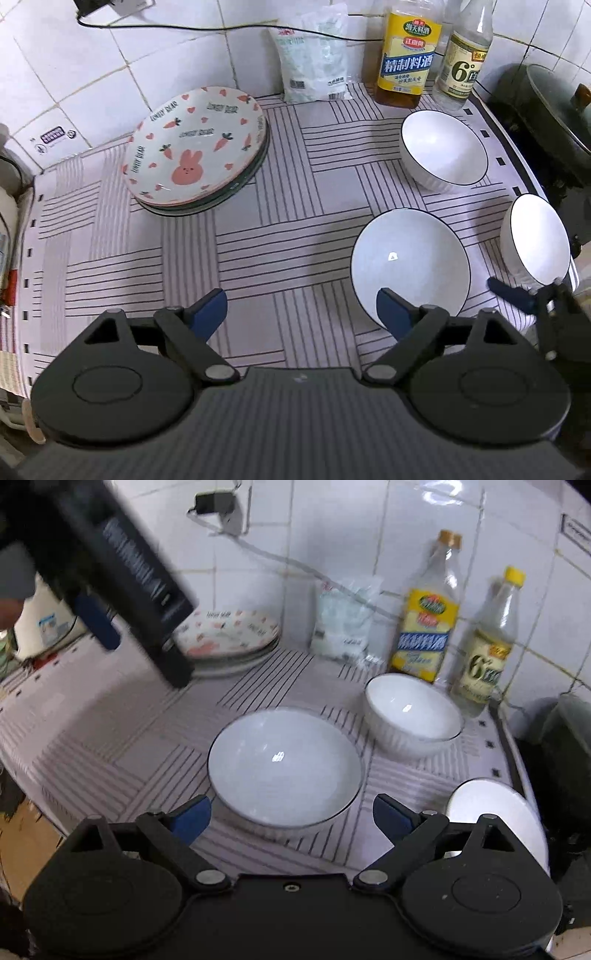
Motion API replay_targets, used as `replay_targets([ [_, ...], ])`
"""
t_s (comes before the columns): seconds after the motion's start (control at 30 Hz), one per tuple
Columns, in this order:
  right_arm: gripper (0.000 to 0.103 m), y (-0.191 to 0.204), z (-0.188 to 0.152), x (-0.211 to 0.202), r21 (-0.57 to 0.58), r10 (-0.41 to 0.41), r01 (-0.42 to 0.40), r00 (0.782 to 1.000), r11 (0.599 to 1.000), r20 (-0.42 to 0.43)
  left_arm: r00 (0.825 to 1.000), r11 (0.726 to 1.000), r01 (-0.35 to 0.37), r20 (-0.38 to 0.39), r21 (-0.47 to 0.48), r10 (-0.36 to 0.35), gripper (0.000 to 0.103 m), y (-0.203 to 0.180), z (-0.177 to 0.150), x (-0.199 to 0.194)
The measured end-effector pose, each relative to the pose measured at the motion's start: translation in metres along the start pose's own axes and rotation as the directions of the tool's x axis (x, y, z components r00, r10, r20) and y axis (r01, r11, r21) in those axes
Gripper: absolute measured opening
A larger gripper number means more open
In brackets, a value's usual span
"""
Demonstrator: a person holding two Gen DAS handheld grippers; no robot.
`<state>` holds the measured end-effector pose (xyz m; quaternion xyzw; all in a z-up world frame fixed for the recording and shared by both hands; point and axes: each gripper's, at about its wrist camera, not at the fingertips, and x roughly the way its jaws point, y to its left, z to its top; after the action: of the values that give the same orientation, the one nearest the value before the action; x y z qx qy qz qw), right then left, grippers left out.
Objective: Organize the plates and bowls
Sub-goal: 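Open both grippers and move the left gripper to the large white bowl, then close the left gripper on the rim of the large white bowl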
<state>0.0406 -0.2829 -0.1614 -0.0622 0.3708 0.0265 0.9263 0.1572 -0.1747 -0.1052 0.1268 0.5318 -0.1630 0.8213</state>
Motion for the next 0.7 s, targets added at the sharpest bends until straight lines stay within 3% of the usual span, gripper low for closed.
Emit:
replay_targets([
  [0.23, 0.097, 0.000, -0.018, 0.025, 0.049, -0.015, 0.019, 0.998, 0.999, -0.066, 0.998, 0.997, 0.058, -0.037, -0.042, -0.060, 0.089, -0.005, 0.001, 0.030],
  [0.47, 0.097, -0.017, -0.028, 0.049, 0.153, 0.036, -0.022, 0.996, 0.988, -0.087, 0.990, 0.989, 0.105, -0.082, -0.108, -0.114, 0.089, -0.010, 0.005, 0.063],
  [0.57, 0.098, -0.022, -0.027, 0.053, 0.198, 0.057, -0.042, 0.996, 0.979, -0.072, 0.987, 0.988, 0.117, -0.101, -0.101, -0.128, 0.086, -0.014, 0.007, 0.073],
  [0.7, 0.098, -0.015, -0.024, 0.056, 0.172, 0.089, -0.078, 0.994, 0.982, -0.058, 0.986, 0.987, 0.135, -0.091, -0.086, -0.142, 0.085, -0.017, 0.009, 0.081],
])
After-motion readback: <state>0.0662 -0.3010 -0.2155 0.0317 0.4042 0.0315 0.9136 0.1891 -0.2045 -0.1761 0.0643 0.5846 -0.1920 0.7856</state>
